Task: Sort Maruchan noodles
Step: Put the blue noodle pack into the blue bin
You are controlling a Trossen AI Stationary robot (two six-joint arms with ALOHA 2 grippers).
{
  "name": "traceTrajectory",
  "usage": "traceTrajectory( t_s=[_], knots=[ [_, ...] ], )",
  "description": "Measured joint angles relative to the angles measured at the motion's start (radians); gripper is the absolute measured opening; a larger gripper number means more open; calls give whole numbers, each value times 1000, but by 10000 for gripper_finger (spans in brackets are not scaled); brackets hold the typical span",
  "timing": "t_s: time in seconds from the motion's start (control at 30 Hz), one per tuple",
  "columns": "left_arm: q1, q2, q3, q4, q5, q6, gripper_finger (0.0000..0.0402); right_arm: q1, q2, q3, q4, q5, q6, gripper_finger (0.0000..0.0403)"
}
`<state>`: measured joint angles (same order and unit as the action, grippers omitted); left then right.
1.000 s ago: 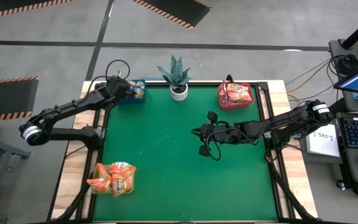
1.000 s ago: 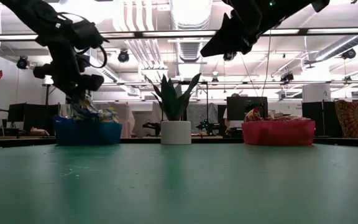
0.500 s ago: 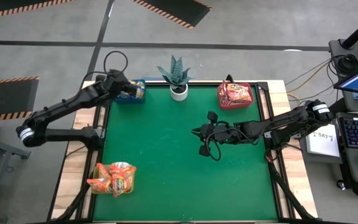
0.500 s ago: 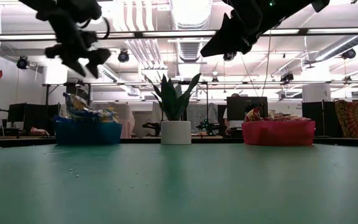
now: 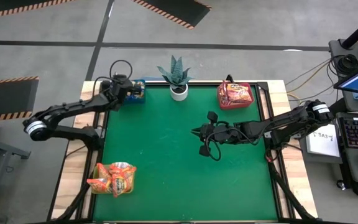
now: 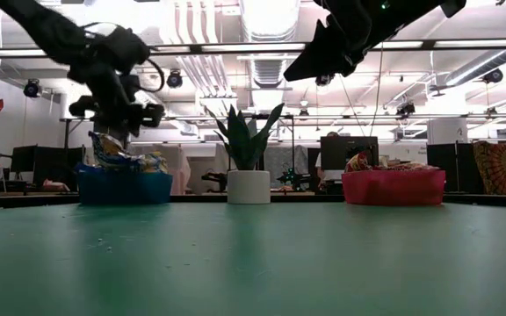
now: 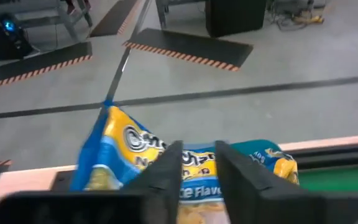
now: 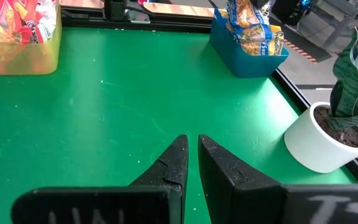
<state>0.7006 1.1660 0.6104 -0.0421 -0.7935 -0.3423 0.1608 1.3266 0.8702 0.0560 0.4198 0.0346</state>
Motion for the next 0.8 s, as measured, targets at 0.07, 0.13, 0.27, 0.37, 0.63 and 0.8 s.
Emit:
traceTrajectory(
  t_s=[0.07,0.13,0.27,0.37,0.63,0.8],
  knots=[
    [1,24,-33,100,-1,11,42,0,0,-1,0,0,-6,28],
    [9,40,-63,188,-2,24,12,0,0,-1,0,0,-6,28],
    [43,87,-84,208,-1,1,14,0,0,-2,0,0,-7,28],
    [62,133,-97,190,22,-37,10,0,0,-4,0,0,-9,28],
    [79,207,-92,192,68,-85,1,0,0,-5,0,0,-13,28],
    [77,151,-30,119,108,-48,1,0,0,-5,0,0,-13,28]
  ],
)
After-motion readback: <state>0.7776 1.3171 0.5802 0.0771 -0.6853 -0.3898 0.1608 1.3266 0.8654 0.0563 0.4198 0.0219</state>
